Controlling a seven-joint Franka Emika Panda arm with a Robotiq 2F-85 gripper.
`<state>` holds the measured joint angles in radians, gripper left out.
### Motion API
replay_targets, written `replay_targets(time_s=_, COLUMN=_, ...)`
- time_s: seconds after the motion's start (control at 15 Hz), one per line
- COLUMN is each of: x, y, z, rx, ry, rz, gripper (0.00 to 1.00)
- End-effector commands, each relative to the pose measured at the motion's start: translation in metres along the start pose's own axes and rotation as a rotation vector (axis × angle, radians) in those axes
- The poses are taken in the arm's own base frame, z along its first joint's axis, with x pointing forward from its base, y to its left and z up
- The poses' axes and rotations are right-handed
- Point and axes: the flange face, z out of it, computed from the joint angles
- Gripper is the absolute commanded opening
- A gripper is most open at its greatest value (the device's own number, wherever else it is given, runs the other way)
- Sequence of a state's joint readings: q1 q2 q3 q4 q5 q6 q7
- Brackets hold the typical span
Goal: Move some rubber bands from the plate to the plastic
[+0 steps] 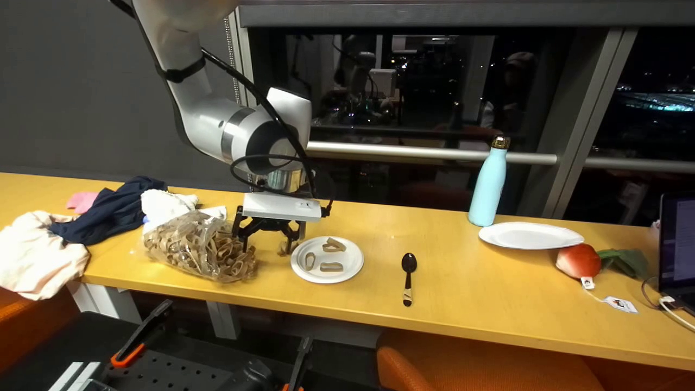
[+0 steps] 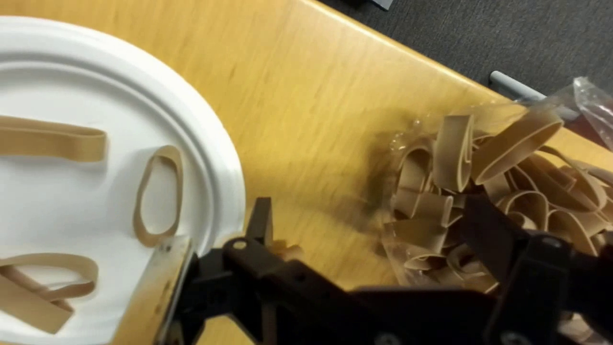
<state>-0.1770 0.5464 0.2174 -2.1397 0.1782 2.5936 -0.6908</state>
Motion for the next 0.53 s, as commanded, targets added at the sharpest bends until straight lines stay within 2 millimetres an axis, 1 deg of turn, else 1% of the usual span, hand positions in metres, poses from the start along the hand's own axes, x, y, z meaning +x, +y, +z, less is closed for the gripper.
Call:
replay_targets(time_s=0.0, x=-0.004, y=0.001, z=-0.040, rx=-0.066, ry=0.024, rz=0.012, gripper=1.00)
replay_targets(time_s=0.2, x=-0.009, y=0.006, z=-0.063, rx=-0.098, ry=0.038, rz=0.043, gripper=1.00)
replay_targets(time_s=0.33, x=-0.013, y=0.011, z=-0.070, rx=-0.116, ry=0.041, rz=0.062, gripper=1.00)
replay_targets(time_s=0.47, x=-0.014, y=0.019, z=-0.073, rx=-0.137, ry=0.045, rz=0.091, gripper=1.00)
